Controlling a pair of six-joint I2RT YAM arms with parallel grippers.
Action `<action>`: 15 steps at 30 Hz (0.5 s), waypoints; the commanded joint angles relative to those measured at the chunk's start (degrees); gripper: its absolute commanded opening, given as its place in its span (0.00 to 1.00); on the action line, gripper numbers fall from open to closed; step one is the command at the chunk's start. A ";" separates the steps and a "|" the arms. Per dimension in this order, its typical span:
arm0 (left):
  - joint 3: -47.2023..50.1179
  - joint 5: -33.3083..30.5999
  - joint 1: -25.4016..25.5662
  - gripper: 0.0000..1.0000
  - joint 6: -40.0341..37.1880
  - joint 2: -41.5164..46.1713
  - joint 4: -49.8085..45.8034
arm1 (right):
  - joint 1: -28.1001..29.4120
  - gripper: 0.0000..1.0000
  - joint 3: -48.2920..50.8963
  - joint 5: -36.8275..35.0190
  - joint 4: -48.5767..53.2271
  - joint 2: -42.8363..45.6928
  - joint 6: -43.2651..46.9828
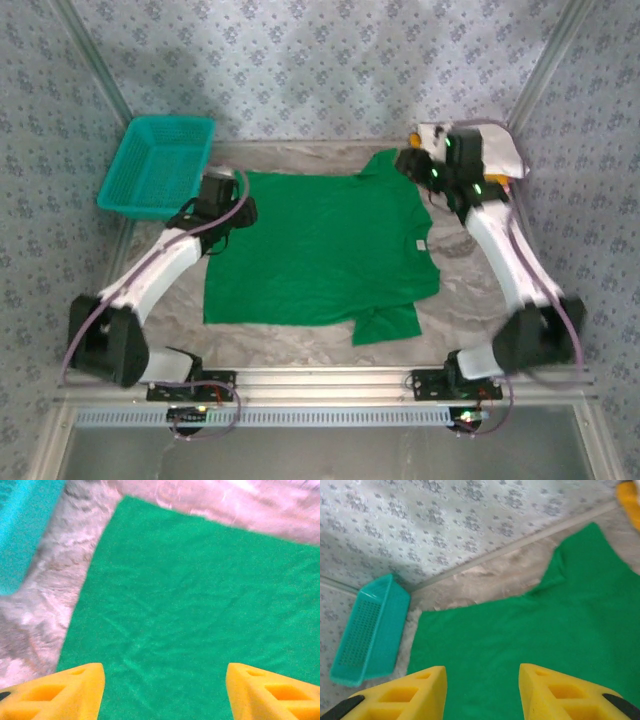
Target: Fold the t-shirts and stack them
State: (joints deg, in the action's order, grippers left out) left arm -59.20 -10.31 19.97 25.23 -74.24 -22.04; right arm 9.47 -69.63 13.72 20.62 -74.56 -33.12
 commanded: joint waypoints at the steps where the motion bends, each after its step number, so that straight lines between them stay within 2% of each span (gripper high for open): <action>1: 2.11 0.85 -0.45 0.66 5.16 6.75 -16.32 | 0.68 0.45 13.07 -10.90 16.49 6.50 -0.24; 6: 6.70 3.17 -4.10 0.71 12.39 14.95 -34.16 | 1.96 0.44 25.76 -9.34 31.99 21.95 -8.98; 8: 9.77 6.77 -6.42 0.71 14.52 17.71 -35.76 | 2.70 0.44 28.66 -8.41 35.18 26.07 -12.25; 12: 16.06 12.13 -8.63 0.75 17.60 21.09 -35.06 | 4.45 0.43 32.85 -7.02 41.83 28.55 -14.68; 15: 18.56 13.27 -8.48 0.75 19.47 21.41 -34.06 | 5.42 0.43 38.49 -3.77 39.50 31.61 -17.47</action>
State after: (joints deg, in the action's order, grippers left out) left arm -41.65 -0.82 11.62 41.10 -53.65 -54.30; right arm 14.13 -35.09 7.55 56.38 -44.47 -45.98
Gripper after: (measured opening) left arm 0.748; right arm 0.431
